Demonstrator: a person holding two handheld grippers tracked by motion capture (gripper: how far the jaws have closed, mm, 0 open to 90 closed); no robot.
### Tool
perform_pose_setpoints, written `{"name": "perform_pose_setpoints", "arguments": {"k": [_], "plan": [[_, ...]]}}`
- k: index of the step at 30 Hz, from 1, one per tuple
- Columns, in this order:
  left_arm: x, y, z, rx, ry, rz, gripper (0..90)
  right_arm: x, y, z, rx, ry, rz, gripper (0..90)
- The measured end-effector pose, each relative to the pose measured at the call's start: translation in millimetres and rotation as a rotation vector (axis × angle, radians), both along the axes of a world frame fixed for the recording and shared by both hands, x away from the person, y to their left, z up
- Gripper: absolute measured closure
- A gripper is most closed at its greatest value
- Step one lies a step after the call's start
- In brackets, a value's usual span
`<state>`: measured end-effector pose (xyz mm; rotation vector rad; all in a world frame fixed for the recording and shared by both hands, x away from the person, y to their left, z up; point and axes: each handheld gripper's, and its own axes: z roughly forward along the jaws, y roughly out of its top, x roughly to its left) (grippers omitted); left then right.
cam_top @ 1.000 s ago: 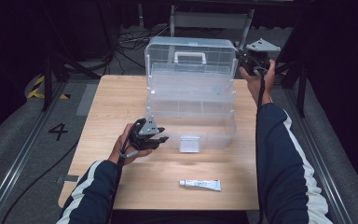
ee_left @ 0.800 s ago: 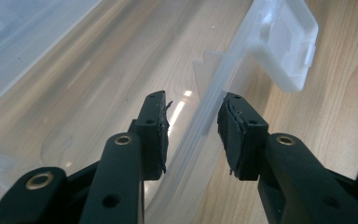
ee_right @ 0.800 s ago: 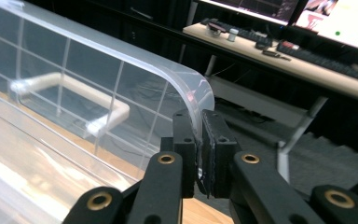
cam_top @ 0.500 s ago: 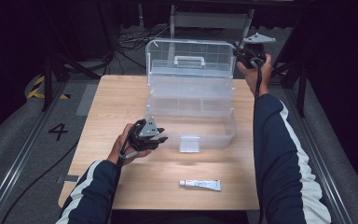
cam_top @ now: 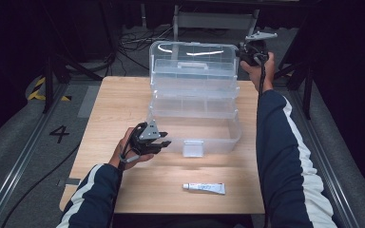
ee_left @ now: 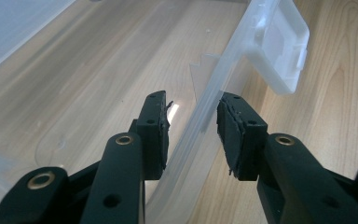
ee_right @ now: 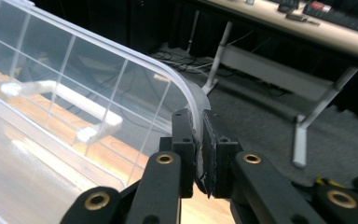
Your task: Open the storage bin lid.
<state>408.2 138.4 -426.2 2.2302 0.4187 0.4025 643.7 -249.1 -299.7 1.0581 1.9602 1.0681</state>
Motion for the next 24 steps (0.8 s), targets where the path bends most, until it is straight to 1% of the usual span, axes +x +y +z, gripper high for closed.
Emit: {"name": "perform_pose_setpoints", "arguments": {"k": [1, 3, 5, 9, 10, 13, 15, 20, 21, 22, 23, 24], "plan": [[-1.0, 0.6, 0.1, 0.001, 0.001, -0.003, 63.6, 1.6, 0.0, -2.9, -0.009, 0.012, -0.007, 84.3], [-3.1, 1.4, 0.1, 0.003, -0.002, -0.01, 63.5, 2.4, 0.2, -4.4, -0.012, 0.02, -0.008, 84.2], [-4.0, 1.6, 0.0, 0.001, -0.001, -0.011, 63.2, 4.7, 0.3, -8.6, -0.02, 0.03, -0.022, 84.2], [-4.1, 1.3, -0.5, -0.005, 0.003, -0.01, 62.6, 7.1, 0.1, -13.7, -0.009, 0.035, -0.037, 83.8], [-4.1, 1.2, -0.6, -0.006, 0.003, -0.01, 62.5, 8.2, 0.4, -14.6, -0.014, 0.037, -0.041, 83.8], [-3.4, 1.2, -0.7, -0.005, 0.005, -0.015, 62.5, 11.0, 0.7, -16.8, 0.02, 0.048, -0.053, 84.0], [-3.3, 1.1, -0.8, -0.005, 0.004, -0.016, 62.4, 11.9, 0.7, -18.0, 0.023, 0.052, -0.058, 83.9], [-2.9, 1.2, -1.4, -0.011, 0.008, -0.019, 62.7, 14.0, 2.3, -19.9, -0.003, 0.053, -0.075, 81.4], [-3.0, 1.0, -1.5, -0.01, 0.007, -0.02, 62.7, 13.9, 1.4, -19.2, 0.019, 0.053, -0.066, 81.0], [-3.2, 0.3, -1.8, -0.006, 0.002, -0.015, 62.7, 13.9, 1.3, -18.8, 0.017, 0.056, -0.059, 80.9], [-2.8, 0.1, -2.0, -0.006, 0.007, -0.023, 62.7, 14.2, 2.3, -18.6, -0.014, 0.062, -0.061, 81.4], [-2.7, -0.7, -2.8, -0.007, -0.003, -0.016, 63.3, 14.4, 2.3, -18.8, -0.02, 0.072, -0.052, 81.8]]}}
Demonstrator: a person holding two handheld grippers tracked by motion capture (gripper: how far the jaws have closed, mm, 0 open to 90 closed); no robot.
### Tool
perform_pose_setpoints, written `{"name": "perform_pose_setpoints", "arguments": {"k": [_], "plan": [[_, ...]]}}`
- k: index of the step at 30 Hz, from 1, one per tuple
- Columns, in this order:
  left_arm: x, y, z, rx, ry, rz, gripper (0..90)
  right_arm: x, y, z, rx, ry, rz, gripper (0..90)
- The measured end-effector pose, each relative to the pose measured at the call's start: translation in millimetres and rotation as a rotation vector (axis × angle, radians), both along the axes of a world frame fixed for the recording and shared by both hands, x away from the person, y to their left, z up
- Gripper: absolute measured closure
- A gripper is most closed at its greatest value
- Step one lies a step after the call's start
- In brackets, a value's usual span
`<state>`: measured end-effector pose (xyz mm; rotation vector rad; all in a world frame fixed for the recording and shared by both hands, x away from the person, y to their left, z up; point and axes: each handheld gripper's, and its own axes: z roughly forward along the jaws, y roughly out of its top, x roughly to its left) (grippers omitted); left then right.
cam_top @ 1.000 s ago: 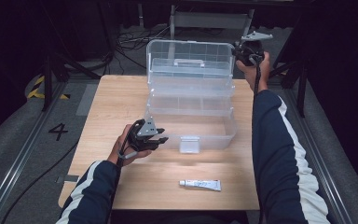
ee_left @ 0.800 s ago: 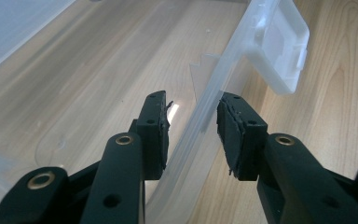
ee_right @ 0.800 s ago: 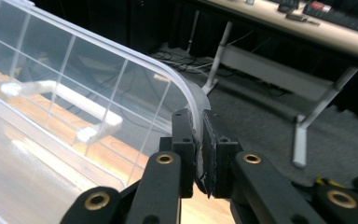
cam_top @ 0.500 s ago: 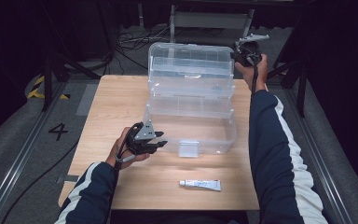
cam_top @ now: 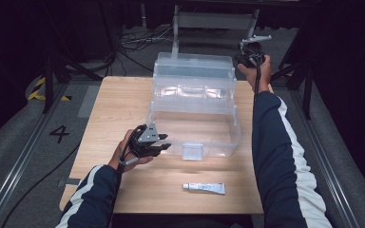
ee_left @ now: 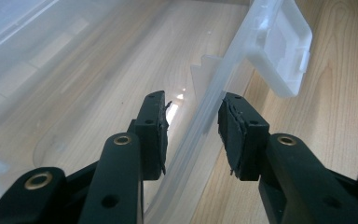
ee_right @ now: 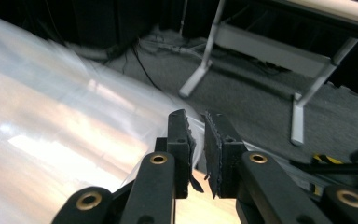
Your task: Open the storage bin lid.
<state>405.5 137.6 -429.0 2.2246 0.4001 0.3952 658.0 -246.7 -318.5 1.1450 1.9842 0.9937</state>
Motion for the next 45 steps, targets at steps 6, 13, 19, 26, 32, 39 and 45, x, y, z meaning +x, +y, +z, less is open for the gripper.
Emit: {"name": "perform_pose_setpoints", "arguments": {"k": [6, 13, 19, 26, 32, 39, 45], "plan": [[1.3, -1.2, -0.2, -0.007, 0.009, -0.015, 65.4, -1.2, -1.8, 0.1, -0.009, 0.01, -0.002, 80.7], [1.5, -1.0, -0.3, -0.008, 0.009, -0.018, 65.5, -6.5, -6.4, 0.7, 0.004, 0.003, -0.001, 80.0], [1.5, -1.0, -0.3, -0.008, 0.009, -0.018, 65.5, -17.6, -8.6, 4.2, 0.017, -0.011, 0.018, 79.7], [1.0, -1.5, -0.4, -0.007, 0.006, -0.012, 65.0, -41.7, -4.7, 9.5, 0.008, -0.044, 0.069, 79.1], [1.1, -1.5, -0.5, -0.005, 0.003, -0.014, 65.0, -67.2, -2.9, 13.6, 0.005, -0.061, 0.125, 78.7], [1.5, -1.4, -0.1, -0.003, 0.008, -0.016, 65.1, -100.5, -5.6, 16.2, 0.002, -0.085, 0.178, 79.1], [1.0, -2.1, 0.4, -0.001, 0.015, -0.006, 64.8, -120.4, -11.0, 15.5, 0.018, -0.089, 0.208, 79.3]]}}
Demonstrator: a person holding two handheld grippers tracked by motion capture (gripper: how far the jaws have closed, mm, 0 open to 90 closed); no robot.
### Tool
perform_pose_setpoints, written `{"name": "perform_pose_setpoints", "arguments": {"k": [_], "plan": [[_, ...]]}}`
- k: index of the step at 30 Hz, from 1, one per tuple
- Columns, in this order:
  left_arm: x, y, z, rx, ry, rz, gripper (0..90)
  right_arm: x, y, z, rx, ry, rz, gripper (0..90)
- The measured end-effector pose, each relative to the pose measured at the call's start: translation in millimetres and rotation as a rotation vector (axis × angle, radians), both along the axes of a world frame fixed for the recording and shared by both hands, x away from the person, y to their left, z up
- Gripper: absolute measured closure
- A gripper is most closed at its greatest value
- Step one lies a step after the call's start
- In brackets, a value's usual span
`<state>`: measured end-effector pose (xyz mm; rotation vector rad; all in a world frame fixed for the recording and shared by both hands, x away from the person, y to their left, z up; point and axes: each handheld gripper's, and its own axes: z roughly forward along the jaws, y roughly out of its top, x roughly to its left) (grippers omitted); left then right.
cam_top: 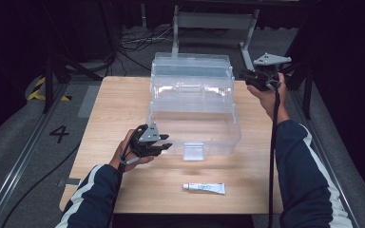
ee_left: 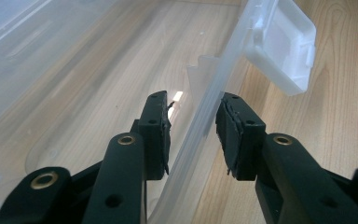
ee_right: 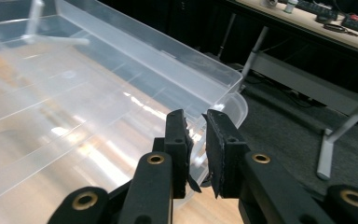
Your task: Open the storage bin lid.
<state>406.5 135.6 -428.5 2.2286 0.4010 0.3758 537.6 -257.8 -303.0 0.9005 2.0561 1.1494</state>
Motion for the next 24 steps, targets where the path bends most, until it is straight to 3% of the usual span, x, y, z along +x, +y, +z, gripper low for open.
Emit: {"name": "perform_pose_setpoints", "arguments": {"k": [9, 18, 24], "plan": [[-0.7, -0.6, 0.6, 0.005, 0.003, 0.008, 64.4, -40.1, -11.2, -7.7, 0.031, -0.01, 0.064, 79.5], [-1.7, -1.3, 1.5, 0.014, -0.004, 0.01, 64.7, -83.2, -24.0, -24.2, 0.01, 0.012, 0.137, 79.4], [-3.6, -2.2, 3.1, 0.017, -0.011, 0.009, 65.2, -104.0, -29.8, -35.3, -0.003, 0.028, 0.167, 78.8]]}}
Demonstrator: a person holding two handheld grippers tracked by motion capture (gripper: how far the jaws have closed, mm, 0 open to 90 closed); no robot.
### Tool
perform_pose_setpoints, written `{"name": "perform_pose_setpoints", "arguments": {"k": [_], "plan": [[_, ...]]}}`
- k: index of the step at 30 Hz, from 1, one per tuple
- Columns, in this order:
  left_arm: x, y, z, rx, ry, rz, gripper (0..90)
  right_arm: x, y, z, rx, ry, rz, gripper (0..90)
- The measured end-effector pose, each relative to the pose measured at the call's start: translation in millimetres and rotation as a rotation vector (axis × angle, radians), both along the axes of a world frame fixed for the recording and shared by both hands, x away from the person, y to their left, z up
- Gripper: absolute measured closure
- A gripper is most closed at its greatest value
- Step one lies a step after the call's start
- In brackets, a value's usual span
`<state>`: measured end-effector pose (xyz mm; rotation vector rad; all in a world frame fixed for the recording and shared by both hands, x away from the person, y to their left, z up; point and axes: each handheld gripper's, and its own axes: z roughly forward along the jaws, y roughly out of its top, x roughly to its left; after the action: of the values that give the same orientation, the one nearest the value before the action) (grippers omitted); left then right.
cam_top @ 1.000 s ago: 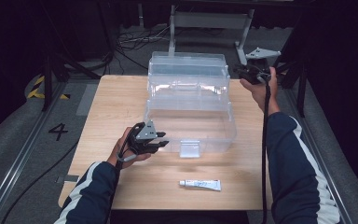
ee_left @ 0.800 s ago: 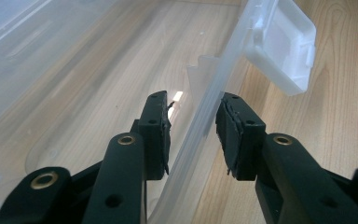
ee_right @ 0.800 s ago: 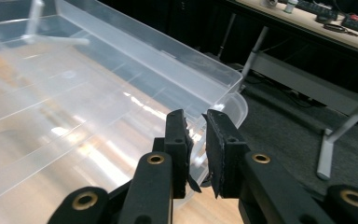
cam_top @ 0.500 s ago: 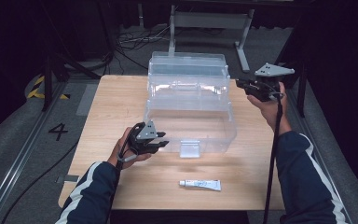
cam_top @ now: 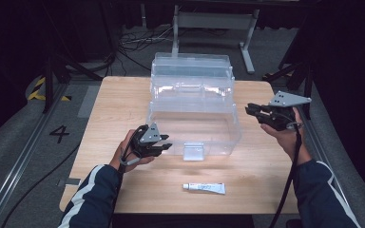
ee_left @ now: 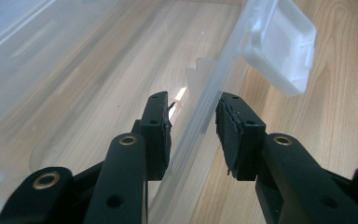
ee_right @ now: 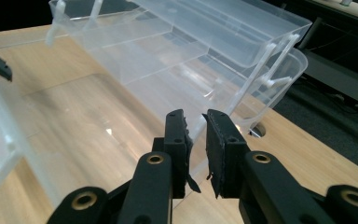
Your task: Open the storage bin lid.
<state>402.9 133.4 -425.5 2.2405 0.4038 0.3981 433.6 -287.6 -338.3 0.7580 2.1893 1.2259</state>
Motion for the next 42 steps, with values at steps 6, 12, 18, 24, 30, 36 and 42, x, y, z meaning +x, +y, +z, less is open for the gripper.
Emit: {"name": "perform_pose_setpoints", "arguments": {"k": [6, 12, 18, 24, 30, 36, 42], "plan": [[-3.5, 2.0, 4.0, -0.008, -0.014, 0.005, 64.5, -23.1, -8.4, -8.5, 0.017, 0.014, 0.038, 78.0], [-7.0, 5.3, 7.4, -0.004, -0.026, 0.01, 61.4, -40.1, -5.7, -18.3, -0.029, 0.043, 0.073, 76.1], [-13.1, 11.3, 12.6, -0.001, -0.053, 0.038, 58.1, -55.0, 3.9, -33.4, -0.073, 0.085, 0.128, 75.4], [-21.3, 22.5, 20.1, 0.006, -0.076, 0.068, 52.5, -65.7, 19.7, -44.9, -0.102, 0.127, 0.186, 73.7], [-28.4, 35.2, 23.1, 0.011, -0.095, 0.112, 47.2, -72.4, 39.8, -52.1, -0.142, 0.162, 0.259, 68.9], [-34.2, 47.4, 17.8, 0.031, -0.101, 0.164, 43.5, -77.0, 61.3, -59.7, -0.183, 0.205, 0.329, 62.5], [-36.7, 60.4, 7.4, 0.049, -0.062, 0.201, 40.3, -80.0, 80.0, -69.0, -0.234, 0.25, 0.389, 57.8]]}}
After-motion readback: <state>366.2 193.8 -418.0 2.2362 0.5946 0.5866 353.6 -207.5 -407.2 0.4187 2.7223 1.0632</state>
